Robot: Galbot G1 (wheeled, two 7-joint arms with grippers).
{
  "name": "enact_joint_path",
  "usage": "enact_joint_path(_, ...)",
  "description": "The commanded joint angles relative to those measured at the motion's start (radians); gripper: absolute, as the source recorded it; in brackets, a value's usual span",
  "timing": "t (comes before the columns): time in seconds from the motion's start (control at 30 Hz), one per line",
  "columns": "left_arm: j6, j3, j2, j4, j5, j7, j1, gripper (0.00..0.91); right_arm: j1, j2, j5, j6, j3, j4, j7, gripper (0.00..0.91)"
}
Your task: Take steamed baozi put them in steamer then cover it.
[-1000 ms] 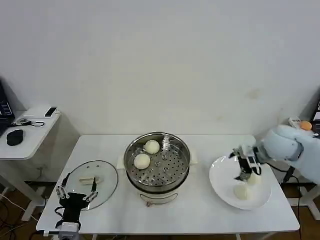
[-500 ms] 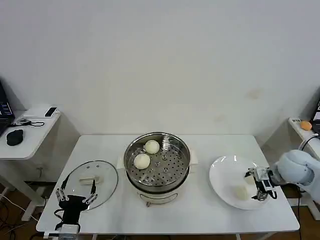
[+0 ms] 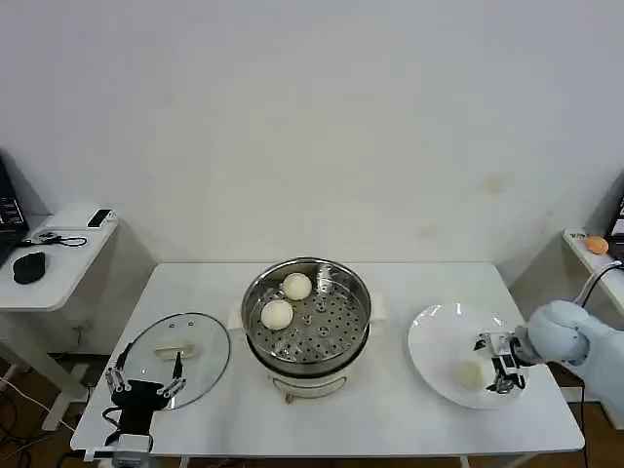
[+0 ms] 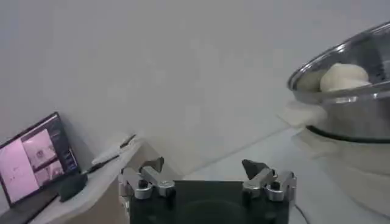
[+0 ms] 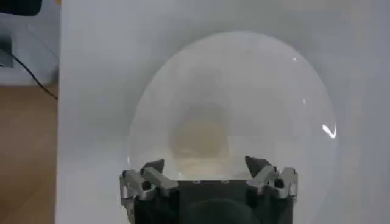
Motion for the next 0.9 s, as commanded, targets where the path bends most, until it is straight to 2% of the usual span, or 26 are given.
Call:
enact_joint_path(0.03,0.002,0.000,0.000,0.010,0.000,0.001,-0.004,0.907,0.030,0.058,-0.007,-0.005,-0.050,-0.066,-0.009,0.907)
enact_joint_path(0.1,0.003,0.000,0.000,0.015,-0.001,0.001,-0.008,0.907,0.032,0.061,0.000,-0.008,-0.055,-0.066,-0.011,0.897)
enact_joint_path(0.2,0.004,0.000,0.001,0.019,-0.002,0.002,-0.012,0.907,0.031,0.064,0.005,-0.014,-0.056,-0.065,-0.015,0.796)
enact_joint_path(0.53,0.009,0.004,0.005,0.020,-0.005,0.003,-0.022,0.907,0.032,0.046,0.011,-0.024,-0.054,-0.050,-0.032,0.625)
enact_joint_path(0.73,0.008,0.004,0.005,0.020,-0.008,0.003,-0.023,0.907,0.062,0.039,0.011,-0.018,-0.051,-0.040,-0.076,0.605)
enact_joint_path(0.77,0.008,0.004,0.006,0.020,-0.008,0.003,-0.023,0.907,0.085,0.034,0.007,-0.013,-0.054,-0.036,-0.101,0.605)
enact_joint_path(0.9,0.008,0.000,0.009,0.018,-0.008,0.001,-0.021,0.907,0.183,0.028,0.032,0.002,-0.071,-0.041,-0.120,0.615)
